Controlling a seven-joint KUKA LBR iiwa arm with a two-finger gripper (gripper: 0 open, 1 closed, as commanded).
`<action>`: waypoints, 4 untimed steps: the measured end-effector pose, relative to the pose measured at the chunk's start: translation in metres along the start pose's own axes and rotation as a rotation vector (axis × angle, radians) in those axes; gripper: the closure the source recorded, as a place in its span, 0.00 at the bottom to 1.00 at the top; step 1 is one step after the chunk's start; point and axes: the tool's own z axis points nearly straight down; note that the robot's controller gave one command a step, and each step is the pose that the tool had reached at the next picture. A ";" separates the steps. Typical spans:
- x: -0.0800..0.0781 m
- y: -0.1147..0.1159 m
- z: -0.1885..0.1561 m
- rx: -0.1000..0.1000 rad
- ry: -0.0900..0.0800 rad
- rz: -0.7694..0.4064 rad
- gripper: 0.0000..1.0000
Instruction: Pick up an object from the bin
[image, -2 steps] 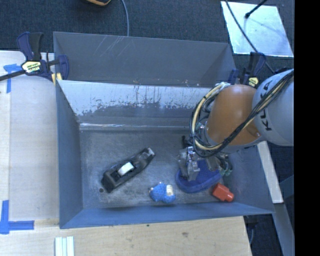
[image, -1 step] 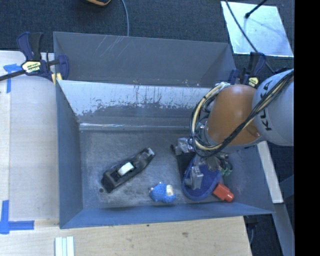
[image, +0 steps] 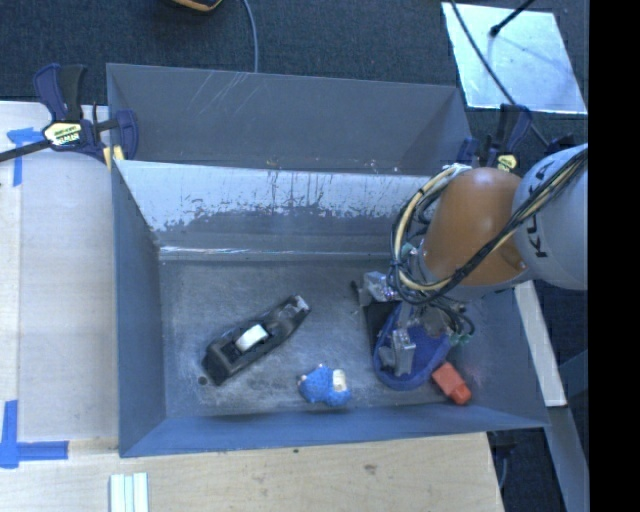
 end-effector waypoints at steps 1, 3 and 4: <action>-0.003 0.000 -0.003 0.004 -0.014 -0.003 1.00; -0.016 -0.009 -0.099 0.005 -0.004 -0.004 0.00; -0.010 0.039 -0.002 0.000 0.004 -0.002 0.00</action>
Offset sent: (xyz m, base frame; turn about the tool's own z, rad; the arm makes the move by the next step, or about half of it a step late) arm 0.0000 0.0000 0.0000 0.0000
